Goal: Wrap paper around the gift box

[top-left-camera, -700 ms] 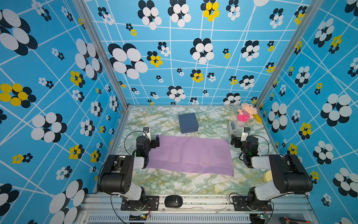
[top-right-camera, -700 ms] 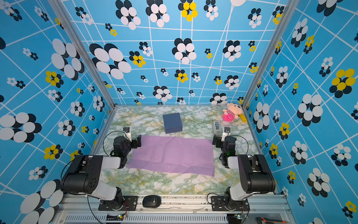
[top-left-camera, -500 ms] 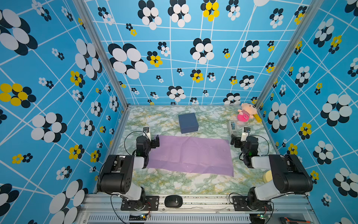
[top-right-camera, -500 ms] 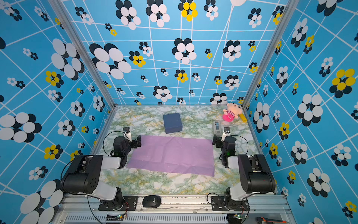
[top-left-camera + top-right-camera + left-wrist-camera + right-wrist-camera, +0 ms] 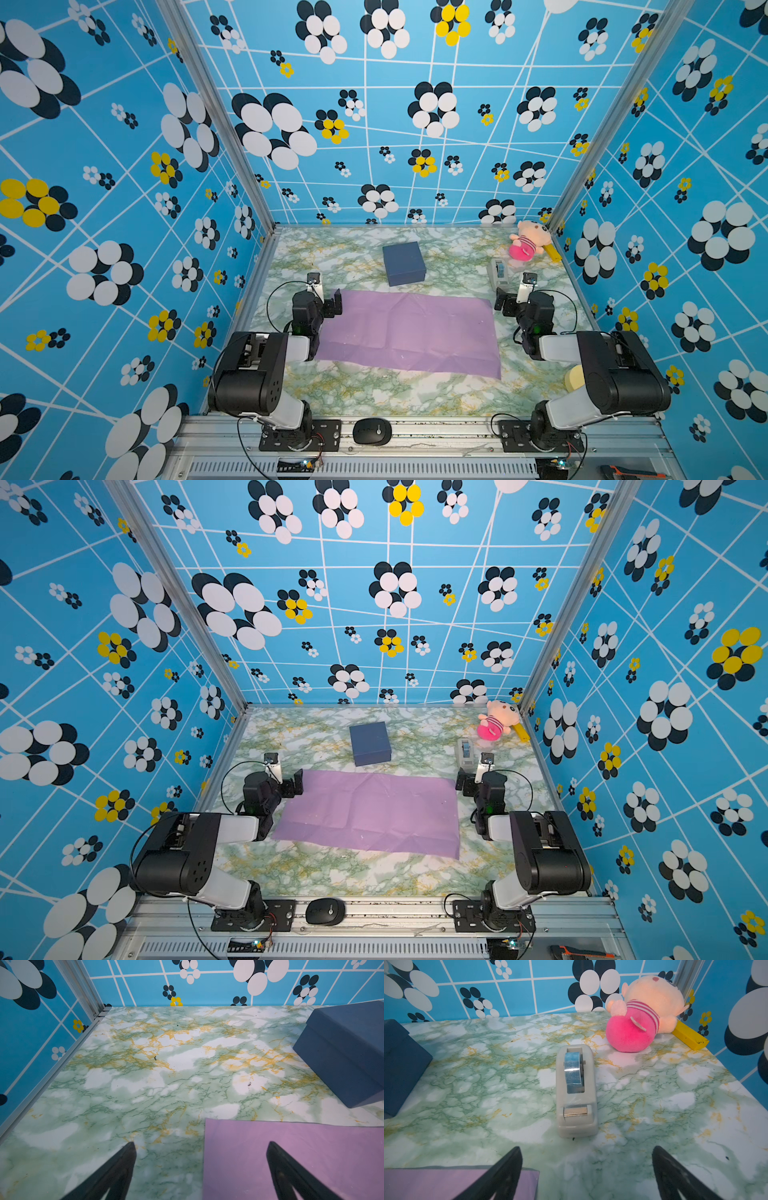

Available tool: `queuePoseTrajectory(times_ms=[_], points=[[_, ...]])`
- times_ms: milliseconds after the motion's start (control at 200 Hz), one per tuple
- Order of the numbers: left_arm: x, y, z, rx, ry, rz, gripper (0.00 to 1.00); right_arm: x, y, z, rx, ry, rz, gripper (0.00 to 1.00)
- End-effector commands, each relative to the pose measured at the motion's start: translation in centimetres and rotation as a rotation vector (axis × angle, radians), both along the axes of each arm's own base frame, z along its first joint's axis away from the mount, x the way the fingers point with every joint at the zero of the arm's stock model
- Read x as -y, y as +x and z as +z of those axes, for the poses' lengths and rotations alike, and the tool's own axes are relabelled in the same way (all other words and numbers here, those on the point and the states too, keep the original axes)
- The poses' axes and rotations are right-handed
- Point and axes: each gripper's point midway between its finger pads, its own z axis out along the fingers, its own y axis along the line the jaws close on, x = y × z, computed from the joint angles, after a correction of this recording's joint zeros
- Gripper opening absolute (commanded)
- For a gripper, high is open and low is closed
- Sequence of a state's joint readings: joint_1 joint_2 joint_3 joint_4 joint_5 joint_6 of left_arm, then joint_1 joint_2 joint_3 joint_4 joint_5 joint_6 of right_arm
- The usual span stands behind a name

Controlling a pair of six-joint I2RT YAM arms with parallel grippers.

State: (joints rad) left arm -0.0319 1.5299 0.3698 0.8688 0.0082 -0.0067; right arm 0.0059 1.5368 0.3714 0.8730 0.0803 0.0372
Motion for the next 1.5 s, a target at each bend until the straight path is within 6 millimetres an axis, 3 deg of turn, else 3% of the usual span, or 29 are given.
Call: queuePoseTrajectory(times_ms=[0,400,505,605,670,690,745,855,980,1085,1185,1495], points=[[-0.2,0.8,0.8,0.03,0.009,-0.003,0.99,0.6,0.7,0.9,0.033,-0.015,-0.022,0.99],[-0.3,0.8,1.0,0.038,0.011,0.001,0.99,0.7,0.7,1.2,0.041,-0.012,-0.029,0.99],[-0.1,0.3,3.3,0.053,0.039,0.011,0.99,0.1,0.5,4.1,0.028,-0.014,0.007,0.99],[0.6,-0.5,6.9,0.018,0.033,0.042,0.99,-0.5,-1.0,9.0,-0.053,0.062,-0.042,0.99],[0.9,-1.2,8.5,-0.016,-0.052,0.07,0.99,-2.7,-2.4,11.1,-0.116,0.03,0.019,0.99],[0.9,-1.5,8.7,-0.035,-0.085,0.086,0.99,-4.5,-3.0,11.6,-0.131,0.007,0.075,0.99],[1.4,-2.2,8.6,-0.104,-0.174,0.105,0.99,-7.0,-4.5,12.4,-0.164,-0.015,0.12,0.99],[3.6,-3.8,6.8,-0.267,-0.297,0.063,0.99,-12.9,-8.0,10.8,-0.33,0.085,0.237,0.99],[4.5,-5.6,4.0,-0.426,-0.389,0.093,0.99,-19.4,-12.0,6.2,-0.545,0.204,0.328,0.99],[4.7,-6.5,2.0,-0.495,-0.426,0.122,0.99,-22.6,-14.6,1.9,-0.718,0.32,0.341,0.94],[4.8,-6.7,1.2,-0.516,-0.448,0.132,0.99,-23.1,-15.4,-1.1,-0.796,0.358,0.315,0.94],[4.9,-6.4,0.6,-0.522,-0.46,0.14,0.99,-21.4,-14.3,-5.4,-0.877,0.391,0.242,0.92]])
